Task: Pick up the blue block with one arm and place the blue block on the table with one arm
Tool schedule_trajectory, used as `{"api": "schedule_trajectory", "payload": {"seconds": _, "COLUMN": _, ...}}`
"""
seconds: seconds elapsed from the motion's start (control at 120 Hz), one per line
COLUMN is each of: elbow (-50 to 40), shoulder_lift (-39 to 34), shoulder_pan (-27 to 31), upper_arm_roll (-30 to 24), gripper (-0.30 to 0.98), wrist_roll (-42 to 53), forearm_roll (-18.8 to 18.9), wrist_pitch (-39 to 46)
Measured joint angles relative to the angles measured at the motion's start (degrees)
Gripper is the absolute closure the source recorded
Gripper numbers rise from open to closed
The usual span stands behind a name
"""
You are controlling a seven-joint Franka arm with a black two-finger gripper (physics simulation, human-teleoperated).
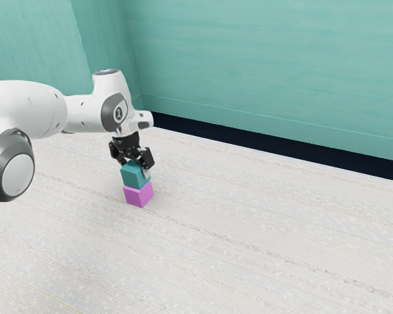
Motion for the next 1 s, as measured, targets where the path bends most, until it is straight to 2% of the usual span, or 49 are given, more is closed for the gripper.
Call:
{"api": "schedule_trajectory", "payload": {"seconds": 0.717, "elbow": -2.78, "shoulder_lift": -2.43, "shoulder_pan": -0.33, "upper_arm_roll": -0.29, "gripper": 0.00, "wrist_roll": -1.50, "forearm_roll": 0.08, "wrist_pitch": 0.78}}
{"api": "schedule_trajectory", "payload": {"seconds": 0.767, "elbow": -2.79, "shoulder_lift": -2.42, "shoulder_pan": -0.33, "upper_arm_roll": -0.30, "gripper": 0.04, "wrist_roll": -1.58, "forearm_roll": 0.08, "wrist_pitch": 0.89}}
{"api": "schedule_trajectory", "payload": {"seconds": 0.908, "elbow": -2.81, "shoulder_lift": -2.53, "shoulder_pan": -0.48, "upper_arm_roll": -0.30, "gripper": 0.28, "wrist_roll": -1.95, "forearm_roll": 0.22, "wrist_pitch": 1.09}}
{"api": "schedule_trajectory", "payload": {"seconds": 1.0, "elbow": -2.82, "shoulder_lift": -2.65, "shoulder_pan": -0.51, "upper_arm_roll": -0.30, "gripper": 0.34, "wrist_roll": -2.36, "forearm_roll": 0.55, "wrist_pitch": 1.24}}
